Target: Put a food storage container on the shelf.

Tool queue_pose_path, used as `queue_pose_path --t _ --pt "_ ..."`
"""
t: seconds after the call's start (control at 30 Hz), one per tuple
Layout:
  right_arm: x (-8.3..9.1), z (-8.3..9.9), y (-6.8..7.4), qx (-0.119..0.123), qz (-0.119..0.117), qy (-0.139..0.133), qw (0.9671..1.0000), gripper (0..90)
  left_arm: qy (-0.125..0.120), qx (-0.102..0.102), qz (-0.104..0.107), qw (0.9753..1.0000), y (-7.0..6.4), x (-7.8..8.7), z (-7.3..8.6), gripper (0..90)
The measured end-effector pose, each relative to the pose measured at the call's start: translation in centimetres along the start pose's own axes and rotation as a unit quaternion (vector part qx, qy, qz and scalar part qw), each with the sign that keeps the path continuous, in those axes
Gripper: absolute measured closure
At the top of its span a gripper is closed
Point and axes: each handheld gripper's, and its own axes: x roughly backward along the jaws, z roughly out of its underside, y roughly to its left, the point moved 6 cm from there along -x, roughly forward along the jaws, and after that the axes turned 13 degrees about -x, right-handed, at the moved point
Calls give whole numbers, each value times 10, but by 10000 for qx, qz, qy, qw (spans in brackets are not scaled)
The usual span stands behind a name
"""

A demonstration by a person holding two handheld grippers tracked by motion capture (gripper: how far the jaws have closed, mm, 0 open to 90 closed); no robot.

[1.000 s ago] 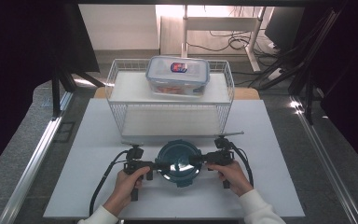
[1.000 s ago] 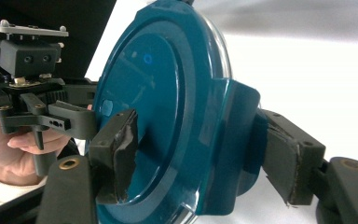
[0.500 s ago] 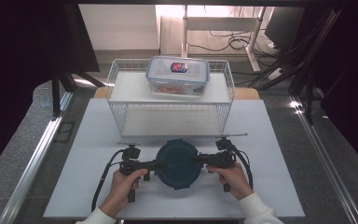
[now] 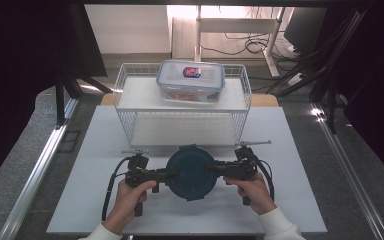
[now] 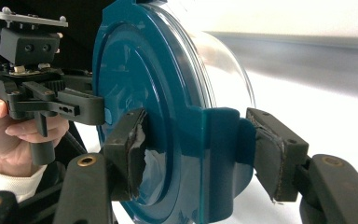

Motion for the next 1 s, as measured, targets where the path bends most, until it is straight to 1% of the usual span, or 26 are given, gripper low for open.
queue_pose_path --t 0.17,0.3,0.73,0.87,1.0 --pt "5 -3 9 163 12 -89 9998 403 -92 -95 23 9999 -3 5 -5 410" --pt "9 -5 13 218 23 -162 9996 404 -113 -165 23 9998 -6 7 -9 410" --pt "9 -8 19 261 30 -180 9995 407 -103 -280 16 9996 -5 12 -16 407" --pt "12 -11 22 308 36 -268 9992 407 -133 -330 17 9994 -7 14 -22 406" --pt "16 -16 25 298 31 -352 9989 407 -146 -396 6 9991 -9 16 -31 406"
